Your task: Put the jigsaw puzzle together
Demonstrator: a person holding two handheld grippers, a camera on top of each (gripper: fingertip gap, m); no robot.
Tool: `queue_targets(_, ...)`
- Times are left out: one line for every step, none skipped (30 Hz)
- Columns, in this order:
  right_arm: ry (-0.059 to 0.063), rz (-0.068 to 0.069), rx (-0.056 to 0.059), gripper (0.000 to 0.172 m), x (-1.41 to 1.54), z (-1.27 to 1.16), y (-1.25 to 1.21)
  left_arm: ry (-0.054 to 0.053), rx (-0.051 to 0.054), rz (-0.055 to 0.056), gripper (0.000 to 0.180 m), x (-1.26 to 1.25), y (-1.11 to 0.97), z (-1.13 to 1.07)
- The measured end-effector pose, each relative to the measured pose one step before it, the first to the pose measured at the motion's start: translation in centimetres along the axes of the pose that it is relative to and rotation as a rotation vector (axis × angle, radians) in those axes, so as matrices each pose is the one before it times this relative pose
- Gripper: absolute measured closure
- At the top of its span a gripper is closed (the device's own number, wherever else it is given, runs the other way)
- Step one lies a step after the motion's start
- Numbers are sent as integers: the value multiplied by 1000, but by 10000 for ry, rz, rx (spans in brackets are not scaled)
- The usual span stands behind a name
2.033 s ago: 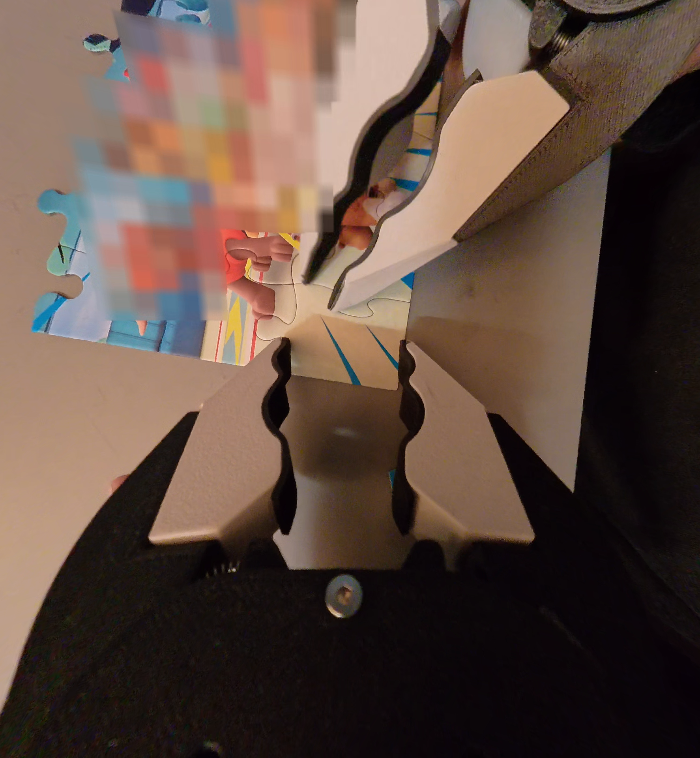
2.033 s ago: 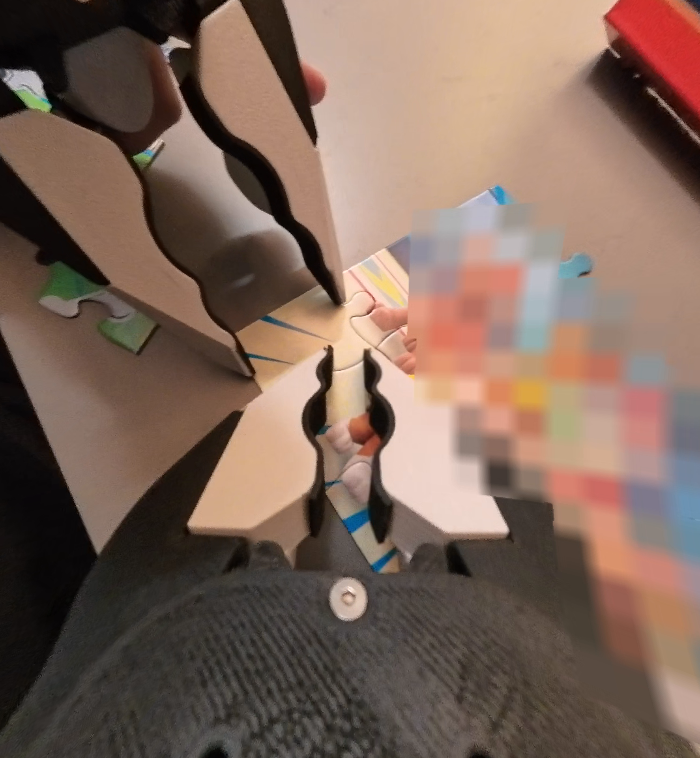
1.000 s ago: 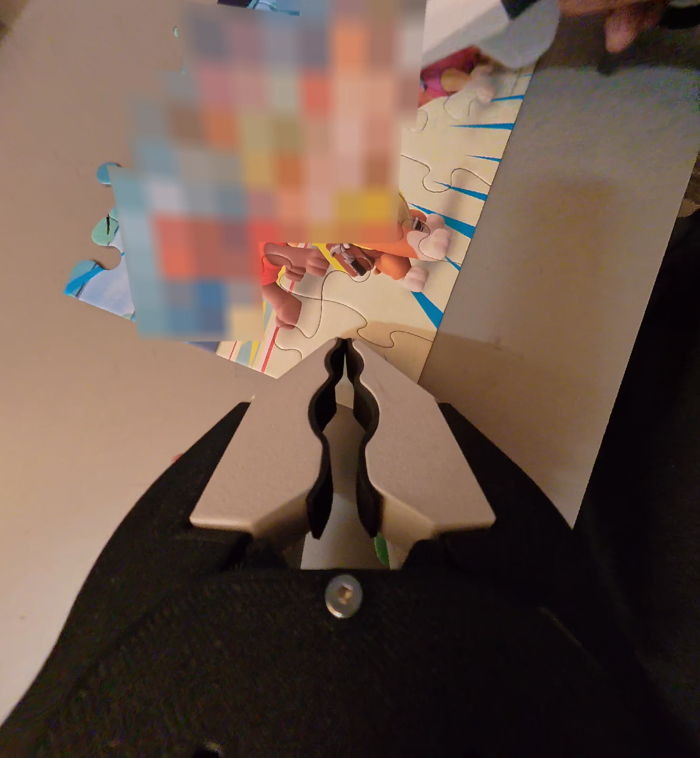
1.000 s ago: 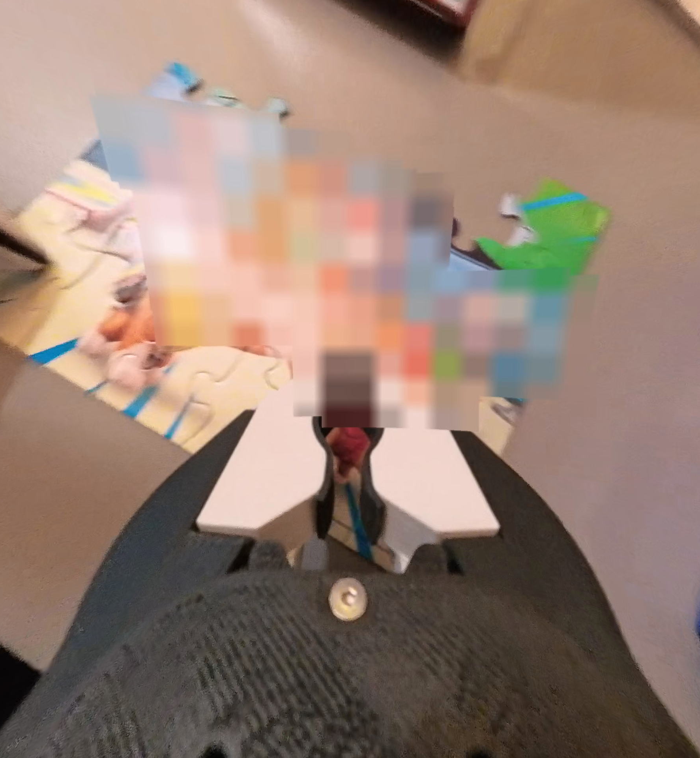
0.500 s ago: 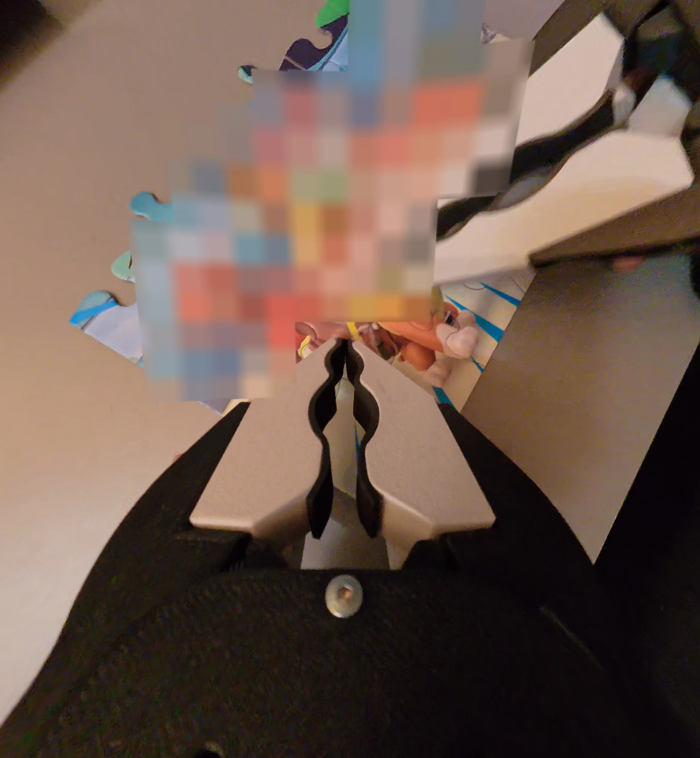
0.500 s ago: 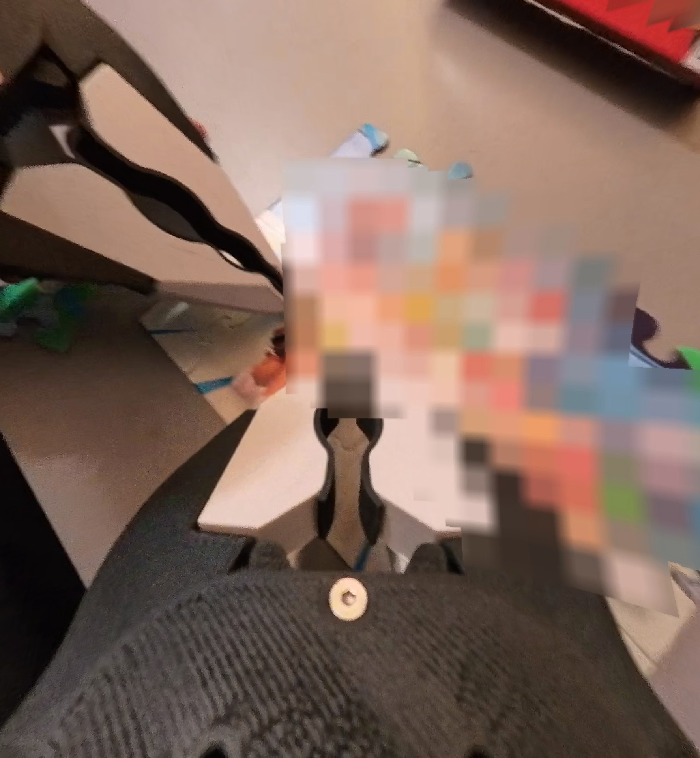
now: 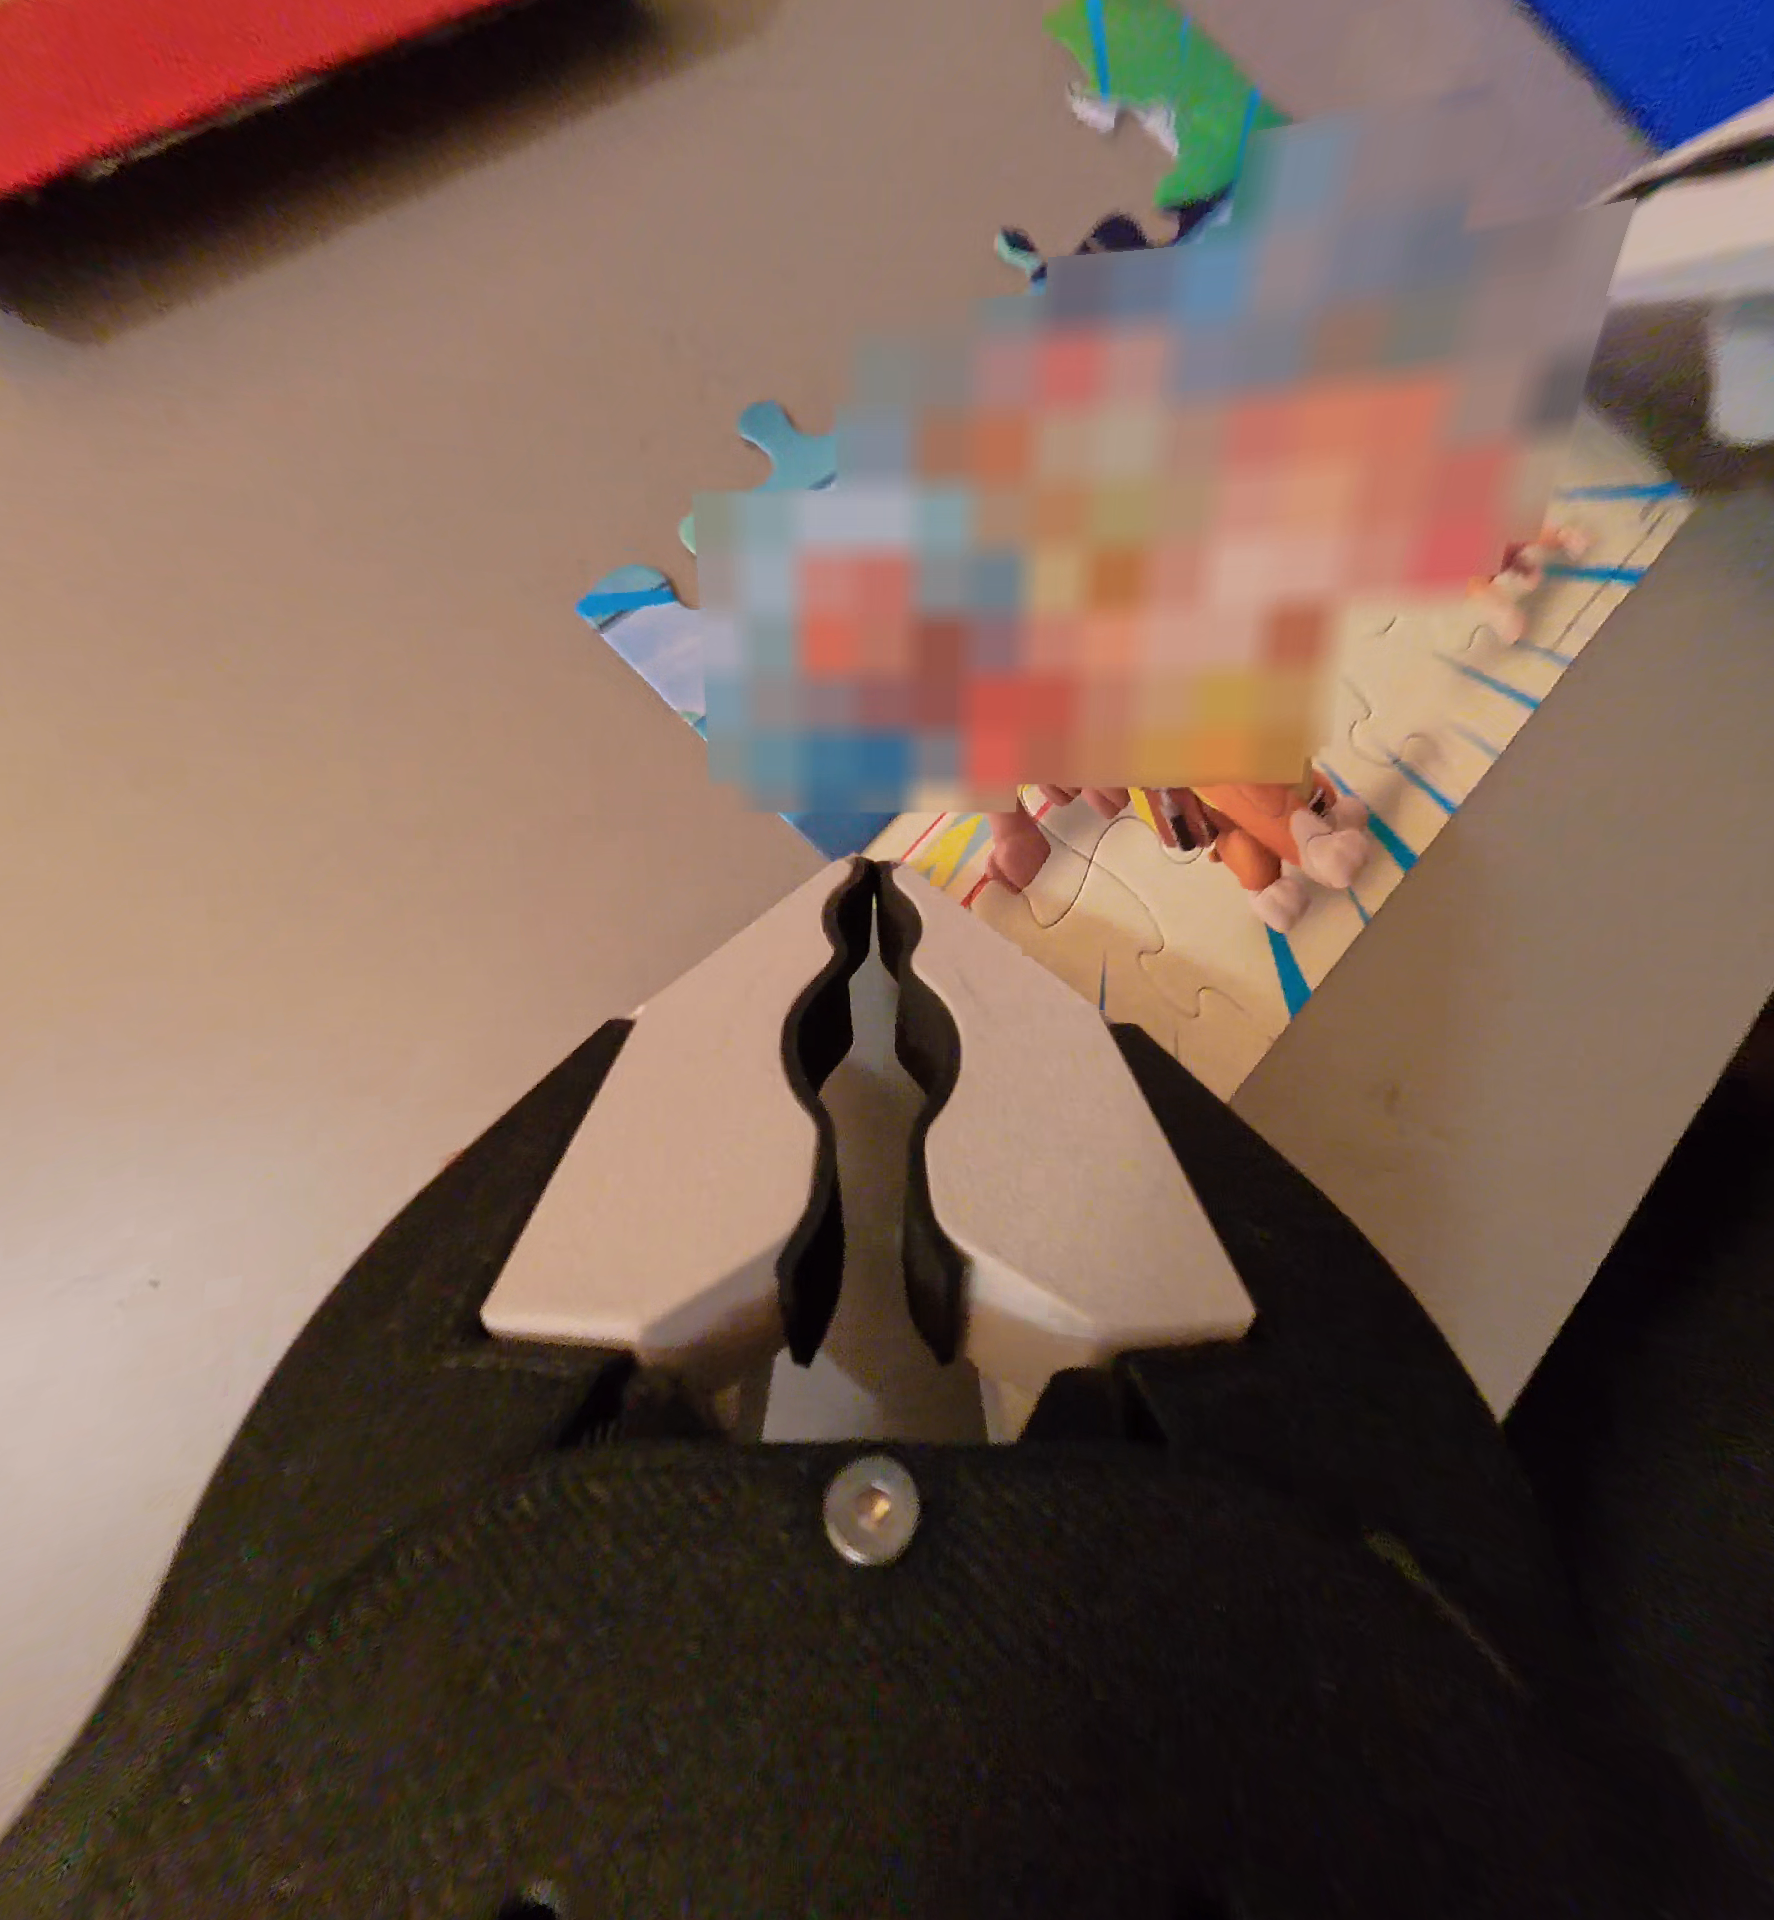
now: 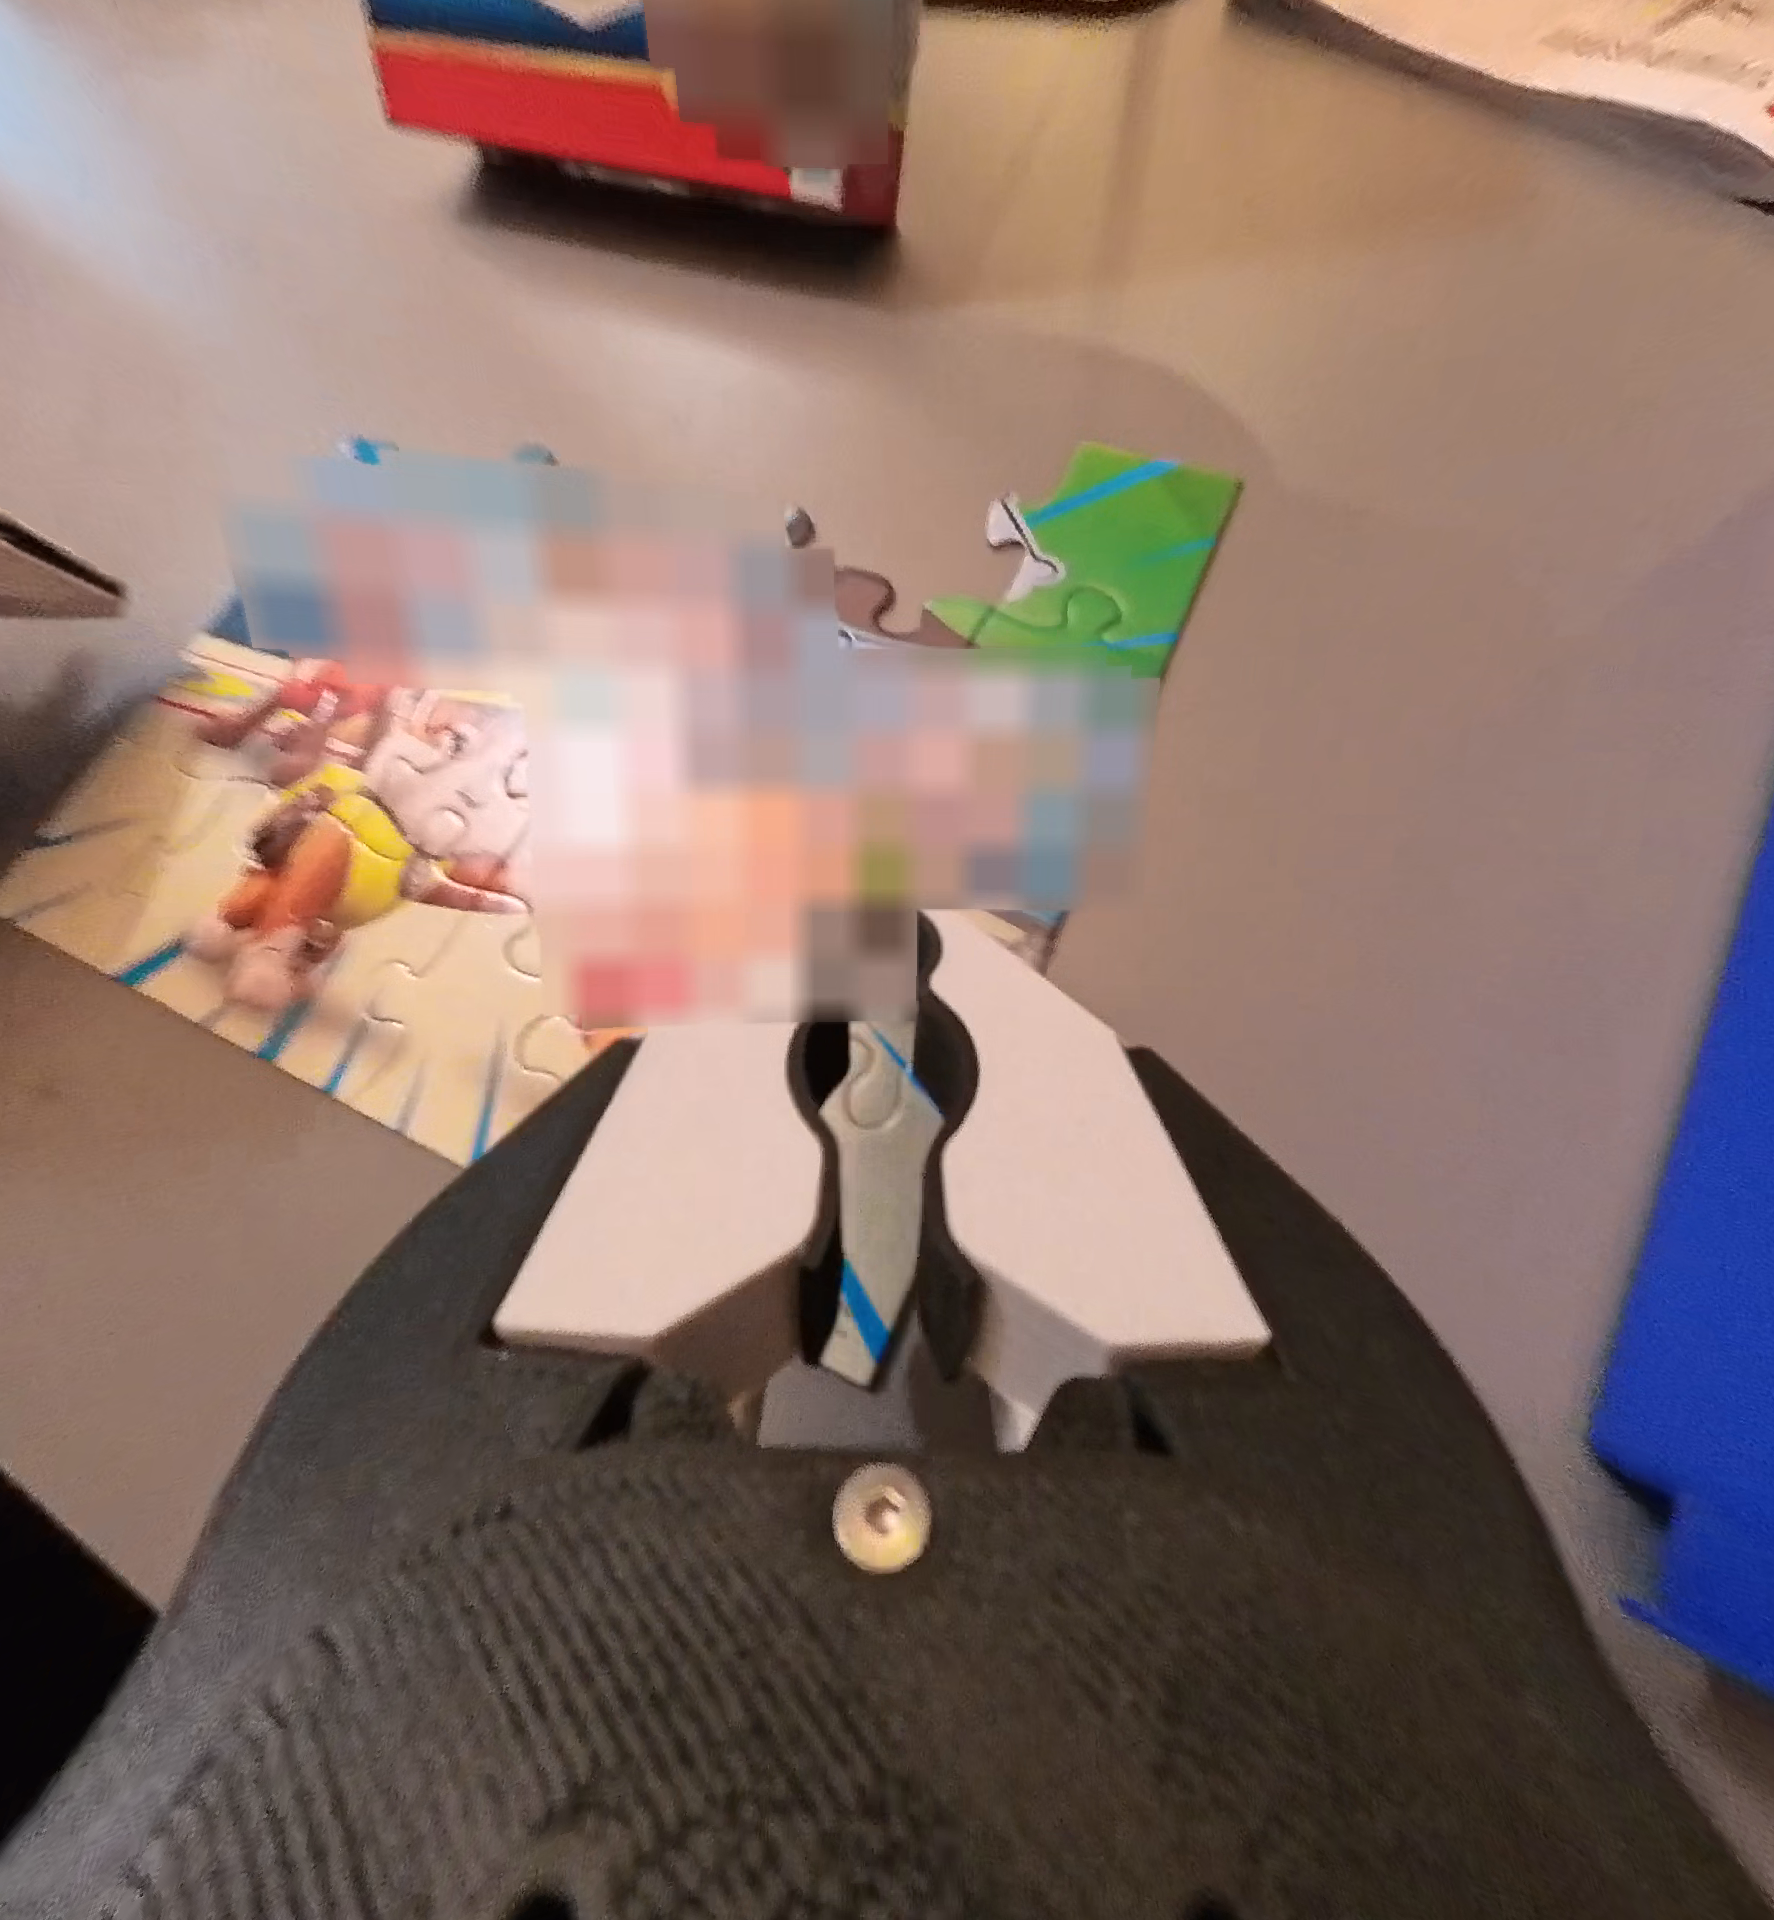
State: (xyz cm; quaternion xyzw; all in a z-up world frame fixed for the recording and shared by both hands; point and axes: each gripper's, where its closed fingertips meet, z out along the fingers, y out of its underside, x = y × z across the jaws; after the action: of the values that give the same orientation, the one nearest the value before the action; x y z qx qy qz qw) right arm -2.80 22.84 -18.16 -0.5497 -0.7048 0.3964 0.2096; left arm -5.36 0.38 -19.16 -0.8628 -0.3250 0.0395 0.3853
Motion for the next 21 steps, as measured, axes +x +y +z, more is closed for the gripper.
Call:
queue_targets(-197,-1,126,168,-480,105,-321,109,232,-222,180,-58,-333,-306)
queue_targets(-140,-97,77,167,-445,179,-241,78,221,-182,180,-71,-324,-296)
queue_targets(-93,-161,51,166,-398,245,-199,53,205,-140,180,-69,-307,-268)
queue_targets(-72,-201,56,165,-387,264,-211,27,195,-109,180,-72,-290,-255)
queue_targets(-53,-216,76,164,-368,252,-246,-1,187,-90,180,-80,-264,-240)
queue_targets(-23,-216,114,163,-306,220,-306,-22,172,-63,180,-80,-239,-244)
queue_targets(-4,-220,168,163,-251,192,-371,-38,146,-36,180,-119,-188,-222)
queue_targets(13,-221,213,163,-187,161,-430,-63,98,14,180,-176,-108,-204)
queue_targets(50,-221,256,163,-84,101,-494,-170,10,110,180,-420,-4,-208)
queue_targets(109,-211,260,163,37,29,-492,-328,-53,182,180,-785,93,-258)
queue_targets(192,-203,223,163,175,-47,-445,-381,-28,161,180,-995,66,-320)
queue_targets(272,-220,238,163,280,-128,-480,-310,37,38,180,-1016,-37,-377)
queue_targets(269,-238,283,165,255,-206,-540,-143,104,-93,180,-803,-149,-418)
queue_targets(224,-229,296,165,197,-223,-554,-35,157,-184,180,-617,-279,-469)
queue_targets(190,-205,272,165,165,-206,-484,-22,199,-216,180,-515,-367,-495)
queue_targets(170,-182,244,166,161,-184,-395,-24,247,-176,180,-416,-433,-512)
queue_targets(161,-162,224,166,165,-135,-310,-55,231,-130,180,-373,-390,-457)
queue_targets(148,-138,198,167,191,-75,-234,-99,182,-88,180,-382,-295,-378)
queue_targets(122,-111,180,168,168,-29,-141,-114,137,-49,180,-384,-192,-299)
queue_targets(69,-84,157,171,107,-1,-96,-127,78,-22,180,-377,-99,-231)
queue_targets(39,-66,146,172,78,14,-72,-168,29,-1,180,-446,-33,-222)
